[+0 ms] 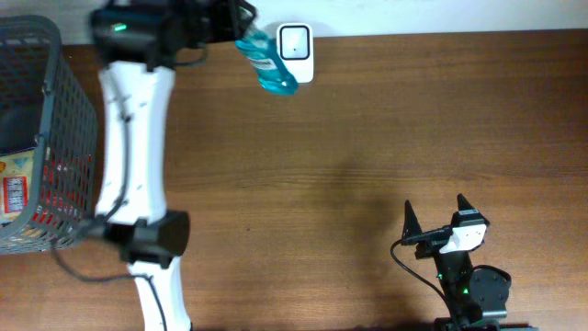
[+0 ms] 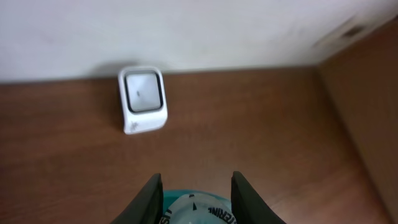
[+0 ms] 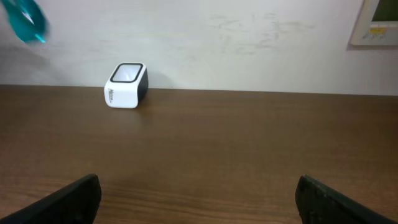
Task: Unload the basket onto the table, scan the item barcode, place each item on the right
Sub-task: 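Carry the mouthwash bottle to the table near the scanner and release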
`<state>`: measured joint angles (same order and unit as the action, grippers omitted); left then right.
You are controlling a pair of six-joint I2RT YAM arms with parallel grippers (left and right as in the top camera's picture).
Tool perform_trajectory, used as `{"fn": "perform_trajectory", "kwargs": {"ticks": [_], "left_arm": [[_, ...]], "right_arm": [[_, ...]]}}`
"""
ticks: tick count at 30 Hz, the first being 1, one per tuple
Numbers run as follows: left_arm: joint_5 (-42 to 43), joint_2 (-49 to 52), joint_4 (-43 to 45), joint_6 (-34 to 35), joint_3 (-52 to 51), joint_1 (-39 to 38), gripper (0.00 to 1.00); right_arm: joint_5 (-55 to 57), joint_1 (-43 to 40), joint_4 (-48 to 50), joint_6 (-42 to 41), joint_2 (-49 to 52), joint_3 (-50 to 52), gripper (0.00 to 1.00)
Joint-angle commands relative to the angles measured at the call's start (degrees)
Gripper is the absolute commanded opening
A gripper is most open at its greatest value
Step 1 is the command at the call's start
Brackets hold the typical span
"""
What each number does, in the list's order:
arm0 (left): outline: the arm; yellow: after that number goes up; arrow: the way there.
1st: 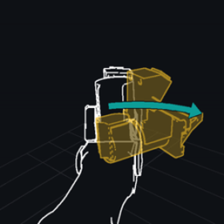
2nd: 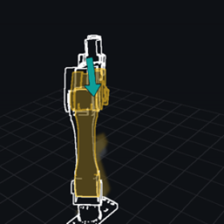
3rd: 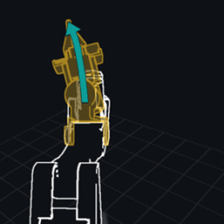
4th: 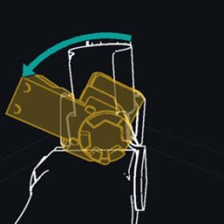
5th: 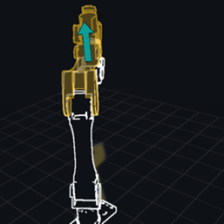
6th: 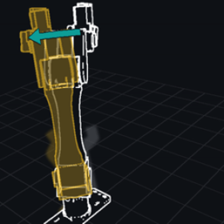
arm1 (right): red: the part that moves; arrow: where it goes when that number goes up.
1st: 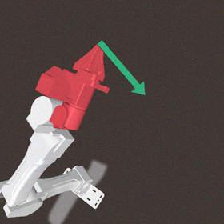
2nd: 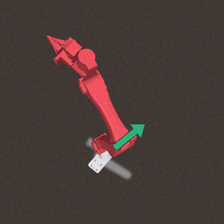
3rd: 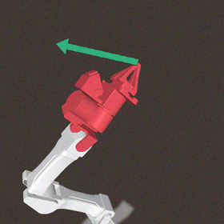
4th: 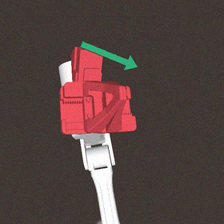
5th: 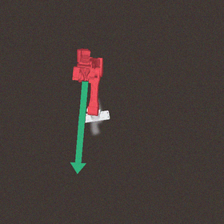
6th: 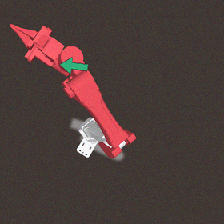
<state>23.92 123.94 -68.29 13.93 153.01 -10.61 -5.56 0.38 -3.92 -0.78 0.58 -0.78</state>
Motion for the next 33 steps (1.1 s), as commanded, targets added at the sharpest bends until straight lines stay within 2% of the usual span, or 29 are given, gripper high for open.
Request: {"fn": "perform_trajectory", "kwargs": {"ticks": [1,2,4,5,7,11,13,16,17,19,21,25,28,31,33], "left_arm": [[0.17,7.93,3.65,-0.33,0.79,-5.64,0.12],[0.22,10.29,6.03,-0.79,0.79,-7.26,0.12],[0.07,14.25,10.67,-6.73,0.79,-10.82,0.18],[-3.80,15.78,11.21,-7.85,0.79,-12.76,0.18],[-10.78,17.75,10.95,-8.17,0.79,-15.58,0.18],[-11.74,20.92,13.46,-8.46,0.79,-21.77,0.18],[-12.07,21.92,16.46,-8.50,0.79,-23.87,0.23],[-14.58,24.26,15.78,-8.70,0.79,-24.76,0.26],[-14.58,24.63,15.78,-8.70,0.79,-24.74,0.29],[-14.58,24.68,16.04,-8.70,0.79,-24.74,0.57],[-14.56,24.68,16.44,-8.70,0.81,-24.76,0.67],[-14.32,24.44,16.41,-8.68,1.88,-24.85,0.73],[-14.32,24.11,15.15,-8.66,9.14,-24.81,0.78],[-14.40,23.37,4.37,-8.70,26.69,-23.65,0.79],[-19.10,17.79,-1.01,-8.70,26.77,-19.47,0.86]], "right_arm": [[0.24,0.31,-0.13,0.35,-0.37,0.46,0.99],[0.24,0.31,-0.13,0.35,-0.39,0.46,0.99],[0.24,0.31,-0.13,0.37,-0.39,0.46,0.99],[0.24,0.31,-0.13,0.35,-0.39,0.46,0.99],[0.24,0.31,-0.13,0.35,-0.37,0.46,0.99],[0.24,0.31,-0.13,0.35,-0.37,0.46,0.99],[0.24,0.31,-0.13,0.35,-0.39,0.46,0.99],[0.24,0.31,-0.13,0.35,-0.37,0.46,0.98],[0.24,0.31,-0.13,0.35,-0.37,0.46,0.99],[0.24,0.31,-0.13,0.37,-0.37,0.46,0.99],[0.24,0.31,-0.13,0.35,-0.37,0.46,0.99],[0.24,0.31,-0.13,0.35,-0.37,0.46,0.99],[0.24,0.31,-0.13,0.35,-0.39,0.46,0.98],[0.24,0.31,-0.13,0.35,-0.39,0.46,0.99],[0.24,0.31,-0.13,0.35,-0.39,0.46,0.99]]}}
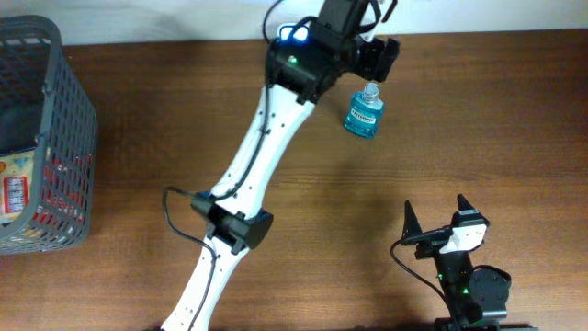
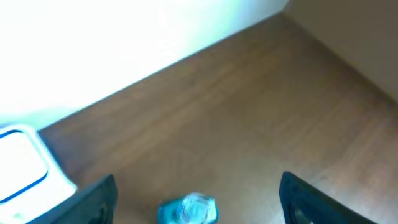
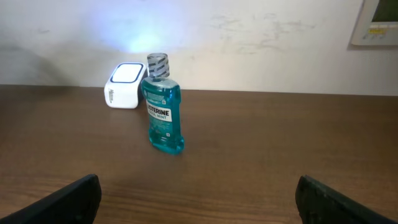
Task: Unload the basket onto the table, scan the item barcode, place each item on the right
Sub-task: 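Carry the mouthwash bottle to the table near the scanner and release, then reach the left gripper into the basket and grasp the red snack bag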
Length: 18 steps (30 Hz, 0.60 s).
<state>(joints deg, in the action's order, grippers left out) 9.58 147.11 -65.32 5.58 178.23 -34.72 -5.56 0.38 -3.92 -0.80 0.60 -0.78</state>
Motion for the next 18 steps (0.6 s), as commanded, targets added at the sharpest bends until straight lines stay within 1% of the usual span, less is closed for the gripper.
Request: {"fn": "perform_trajectory", "kwargs": {"ticks": [1,2,3,4,5,6,7,8,9,10,12,14,15,16,17,18], "left_arm": [[-7.41,-6.93,-5.88,-0.33,1.55,7.08,0.89],[-8.87,-8.00,-7.61,-0.33,1.55,9.40,0.92],[-9.20,-9.92,-11.67,-0.31,1.55,14.58,0.98],[-9.18,-11.67,-15.28,-0.31,1.55,19.47,0.99],[-9.16,-13.66,-18.56,-0.26,1.55,24.79,0.99],[-9.16,-15.26,-20.31,-0.24,1.55,28.30,0.99],[-9.09,-17.09,-21.27,0.87,1.55,31.91,0.99],[-7.87,-21.18,-21.79,1.22,1.55,39.06,0.99],[-7.91,-23.47,-21.53,1.22,1.55,43.85,0.99],[-7.89,-24.81,-21.29,1.22,1.55,48.13,0.99],[-7.89,-25.09,-23.80,1.22,0.52,58.07,0.99],[-7.89,-25.09,-25.90,1.22,-6.12,65.42,0.99],[-7.87,-25.09,-25.86,1.22,-9.70,67.54,0.99],[-7.87,-25.09,-25.70,1.22,-16.24,70.05,0.99],[-7.89,-25.09,-25.57,1.20,-20.87,71.08,0.99],[-7.89,-25.09,-25.05,1.20,-24.65,71.60,0.95]], "right_arm": [[0.24,0.31,-0.13,0.37,-0.39,0.46,0.99],[0.24,0.31,-0.13,0.37,-0.39,0.46,0.99],[0.24,0.31,-0.13,0.39,-0.42,0.46,0.99],[0.24,0.31,-0.13,0.37,-0.39,0.46,0.99],[0.24,0.31,-0.13,0.37,-0.39,0.46,0.99],[0.24,0.31,-0.13,0.37,-0.39,0.46,0.98],[0.24,0.31,-0.13,0.37,-0.42,0.46,0.99],[0.24,0.31,-0.13,0.39,-0.39,0.46,0.99],[0.24,0.31,-0.13,0.37,-0.42,0.46,0.99],[0.24,0.31,-0.13,0.37,-0.42,0.46,0.99],[0.24,0.31,-0.13,0.37,-0.42,0.46,0.99],[0.24,0.31,-0.13,0.37,-0.42,0.46,0.99],[0.24,0.31,-0.13,0.39,-0.39,0.46,0.98],[0.24,0.31,-0.13,0.37,-0.39,0.46,0.99],[0.24,0.31,-0.11,0.37,-0.39,0.46,0.99],[0.24,0.31,-0.13,0.37,-0.42,0.46,0.99]]}}
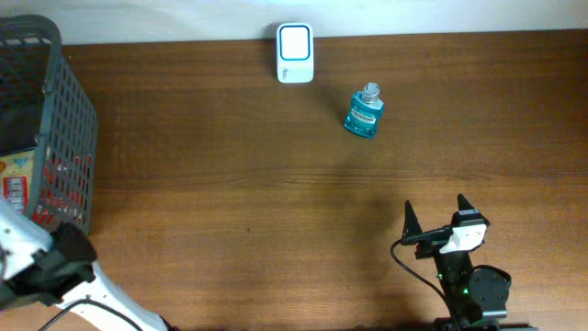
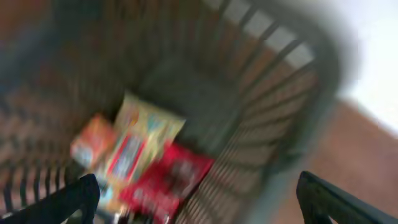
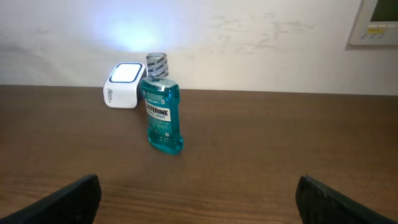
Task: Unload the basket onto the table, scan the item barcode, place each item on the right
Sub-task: 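Reach the left gripper into the basket and grasp the red snack bag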
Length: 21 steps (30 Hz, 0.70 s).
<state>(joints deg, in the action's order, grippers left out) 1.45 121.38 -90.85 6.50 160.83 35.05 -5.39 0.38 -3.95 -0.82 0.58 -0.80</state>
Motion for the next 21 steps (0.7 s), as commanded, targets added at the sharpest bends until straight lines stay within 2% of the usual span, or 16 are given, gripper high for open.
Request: {"fn": "perform_trajectory", "kwargs": {"ticks": [1,4,7,9,10,13,16,18,19,21], "left_arm": [[0.17,0.63,2.45,-0.11,-14.19,2.05,0.95],[-3.02,0.63,8.55,-0.81,-29.75,2.05,0.96],[-2.95,0.63,13.29,-0.81,-36.72,2.99,0.97],[-3.10,0.63,14.86,-1.03,-38.60,4.31,0.84],[-4.09,0.63,14.97,-1.03,-39.60,5.40,0.80],[-3.78,0.63,15.89,-3.48,-44.50,7.26,0.81],[3.37,0.63,19.78,-9.07,-51.58,7.23,0.82],[4.33,0.63,21.90,-12.96,-55.43,6.97,0.82],[9.73,0.63,22.97,-16.22,-56.85,6.97,0.82],[10.93,0.63,24.41,-16.50,-57.68,6.97,0.82]], "right_arm": [[0.07,0.31,-0.11,0.39,-0.39,0.48,0.99],[0.07,0.31,-0.11,0.39,-0.37,0.48,0.99],[0.07,0.31,-0.11,0.42,-0.37,0.48,0.99],[0.07,0.31,-0.11,0.39,-0.37,0.48,0.99],[0.07,0.31,-0.11,0.39,-0.37,0.48,0.99],[0.07,0.31,-0.11,0.39,-0.39,0.48,0.99],[0.07,0.31,-0.11,0.39,-0.37,0.48,0.99],[0.07,0.31,-0.11,0.39,-0.37,0.48,0.98],[0.07,0.31,-0.11,0.39,-0.39,0.48,0.99],[0.07,0.31,-0.11,0.39,-0.39,0.48,0.99]]}}
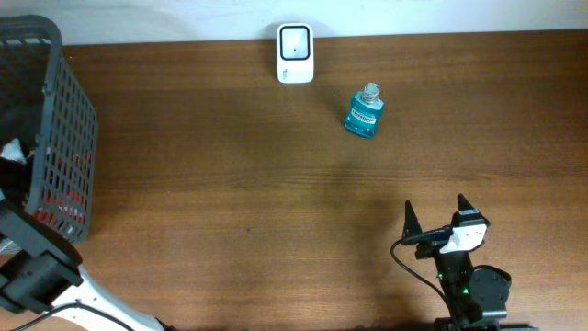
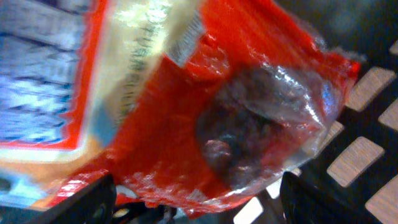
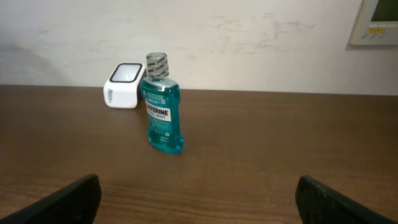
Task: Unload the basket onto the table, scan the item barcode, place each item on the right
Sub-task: 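Reach the left gripper into the basket and grasp the red snack bag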
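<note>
A white barcode scanner (image 1: 295, 41) (image 3: 125, 84) sits at the table's far edge. Just right of it a blue mouthwash bottle (image 1: 364, 111) (image 3: 163, 112) stands upright on the wood, held by nothing. My left gripper (image 2: 196, 199) is open and low inside the grey basket (image 1: 64, 138), close over a red plastic packet (image 2: 205, 124); the packet lies between the spread fingers, untouched. Beside it lies a white, orange and blue packet (image 2: 56, 74). My right gripper (image 1: 439, 219) (image 3: 199, 199) rests open near the front edge, empty.
The basket stands at the table's left edge with several packets in it. My left arm (image 1: 37, 267) reaches in from the front left corner. A wall runs behind the scanner.
The left gripper was above the basket, looking down at the packets from a distance; now it is down among them, right over the red packet. Bottle, scanner and right arm are unchanged.
My left gripper first held the mouthwash bottle by the scanner. Then the bottle stood on the table right of the scanner, with the gripper open over it. Then the arm was over the basket, and now its gripper is down inside, open.
</note>
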`<state>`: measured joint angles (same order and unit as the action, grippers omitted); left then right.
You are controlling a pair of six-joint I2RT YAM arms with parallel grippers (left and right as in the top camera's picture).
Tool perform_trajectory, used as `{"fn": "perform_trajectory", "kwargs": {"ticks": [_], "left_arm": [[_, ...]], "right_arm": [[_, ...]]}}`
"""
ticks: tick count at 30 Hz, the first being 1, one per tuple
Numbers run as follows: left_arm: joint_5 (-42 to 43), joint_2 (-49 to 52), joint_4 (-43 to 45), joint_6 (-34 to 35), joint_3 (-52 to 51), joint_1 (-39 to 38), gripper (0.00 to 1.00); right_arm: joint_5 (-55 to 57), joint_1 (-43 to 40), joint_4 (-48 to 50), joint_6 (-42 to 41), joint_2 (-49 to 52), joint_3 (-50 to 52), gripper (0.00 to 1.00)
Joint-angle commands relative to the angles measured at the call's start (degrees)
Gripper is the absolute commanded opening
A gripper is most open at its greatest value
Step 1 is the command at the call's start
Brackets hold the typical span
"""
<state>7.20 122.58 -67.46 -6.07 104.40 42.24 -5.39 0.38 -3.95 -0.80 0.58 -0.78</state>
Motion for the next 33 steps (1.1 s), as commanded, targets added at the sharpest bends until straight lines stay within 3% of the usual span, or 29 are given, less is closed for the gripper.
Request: {"fn": "perform_trajectory", "kwargs": {"ticks": [1,6,10,12,16,17,18,19,20,22,25,33], "left_arm": [[3.96,-0.57,1.31,-3.93,-1.27,-0.22,0.82],[-1.11,-0.57,4.92,-3.91,-4.66,-0.22,0.80],[-1.03,-0.57,8.87,-3.91,-5.09,-0.22,0.42],[-1.01,-0.57,8.92,-3.89,-4.26,-0.15,0.03],[-0.07,-1.49,7.23,0.24,2.93,-0.17,0.00],[0.09,-1.64,7.28,0.22,4.22,-0.17,0.29],[0.07,-1.66,7.67,0.17,5.68,-0.17,0.71],[0.09,-1.66,8.50,0.17,5.75,-0.17,0.93],[0.04,-1.55,9.03,-0.66,5.60,-0.17,0.99],[0.13,-1.40,10.47,-7.15,4.22,-0.17,0.99],[9.68,-0.55,12.72,-7.76,1.14,-0.24,0.99],[7.85,-0.44,16.68,-9.35,-10.69,-0.46,0.96]], "right_arm": [[0.07,0.31,-0.11,0.37,-0.37,0.46,0.99],[0.07,0.31,-0.11,0.39,-0.37,0.46,0.99],[0.07,0.31,-0.11,0.37,-0.37,0.46,0.99],[0.07,0.31,-0.09,0.37,-0.39,0.46,0.99],[0.07,0.31,-0.11,0.37,-0.37,0.46,0.99],[0.07,0.31,-0.11,0.39,-0.37,0.46,0.99],[0.07,0.31,-0.11,0.37,-0.39,0.46,0.99],[0.07,0.31,-0.11,0.37,-0.39,0.46,0.99],[0.07,0.31,-0.11,0.39,-0.37,0.46,0.99],[0.07,0.31,-0.11,0.37,-0.37,0.46,0.99],[0.07,0.31,-0.11,0.37,-0.39,0.46,0.99],[0.07,0.31,-0.11,0.37,-0.39,0.46,0.99]]}}
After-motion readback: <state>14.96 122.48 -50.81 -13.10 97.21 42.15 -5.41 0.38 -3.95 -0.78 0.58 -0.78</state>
